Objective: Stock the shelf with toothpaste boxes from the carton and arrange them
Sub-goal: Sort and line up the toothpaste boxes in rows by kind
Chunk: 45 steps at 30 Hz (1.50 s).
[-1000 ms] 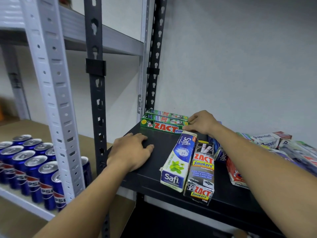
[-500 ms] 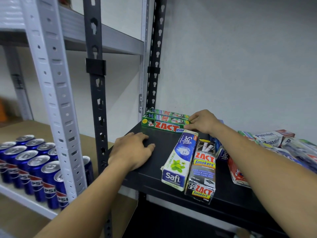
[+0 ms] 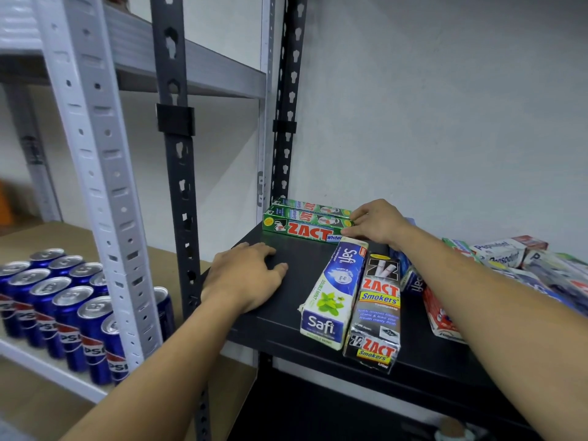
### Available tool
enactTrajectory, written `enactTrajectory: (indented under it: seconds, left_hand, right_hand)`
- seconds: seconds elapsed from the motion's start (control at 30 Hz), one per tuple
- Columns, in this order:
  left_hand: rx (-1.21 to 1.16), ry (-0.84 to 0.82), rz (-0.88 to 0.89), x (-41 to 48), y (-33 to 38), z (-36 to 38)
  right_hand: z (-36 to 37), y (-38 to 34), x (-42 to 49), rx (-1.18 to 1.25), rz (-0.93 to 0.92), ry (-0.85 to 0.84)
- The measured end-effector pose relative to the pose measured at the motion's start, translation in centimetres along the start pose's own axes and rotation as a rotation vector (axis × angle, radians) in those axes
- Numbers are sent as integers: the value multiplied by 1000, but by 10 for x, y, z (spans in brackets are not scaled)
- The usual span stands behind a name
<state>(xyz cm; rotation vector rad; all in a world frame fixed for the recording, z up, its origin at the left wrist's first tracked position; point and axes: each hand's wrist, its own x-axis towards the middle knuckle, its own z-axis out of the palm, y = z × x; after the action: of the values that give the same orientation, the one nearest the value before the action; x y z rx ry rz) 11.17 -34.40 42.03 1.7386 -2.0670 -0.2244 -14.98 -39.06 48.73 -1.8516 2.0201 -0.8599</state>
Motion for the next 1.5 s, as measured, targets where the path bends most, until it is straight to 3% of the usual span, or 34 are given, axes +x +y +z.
enactTrajectory:
  seconds: [0.2, 0.47, 0.8, 0.9, 1.03, 1.5]
  left_hand:
    - [10, 3, 6, 1, 0, 0]
    - [24, 18, 20, -5, 6, -7]
    - [-451, 210, 78, -59, 24, -20]
    - [-606, 136, 145, -88, 35, -18]
    - [-568, -24, 211, -116, 46, -12]
    - [-544, -69, 244, -144, 55, -21]
  right_hand:
    - [-12, -4, 0, -27, -10, -2]
    - [-43, -13, -67, -139, -206, 91]
    - [-31, -29, -218, -15, -279, 320]
    - [-7, -28, -251, -92, -272, 240]
    - [12, -26, -266, -188, -218, 109]
    - [-10, -19, -278, -50, -157, 156]
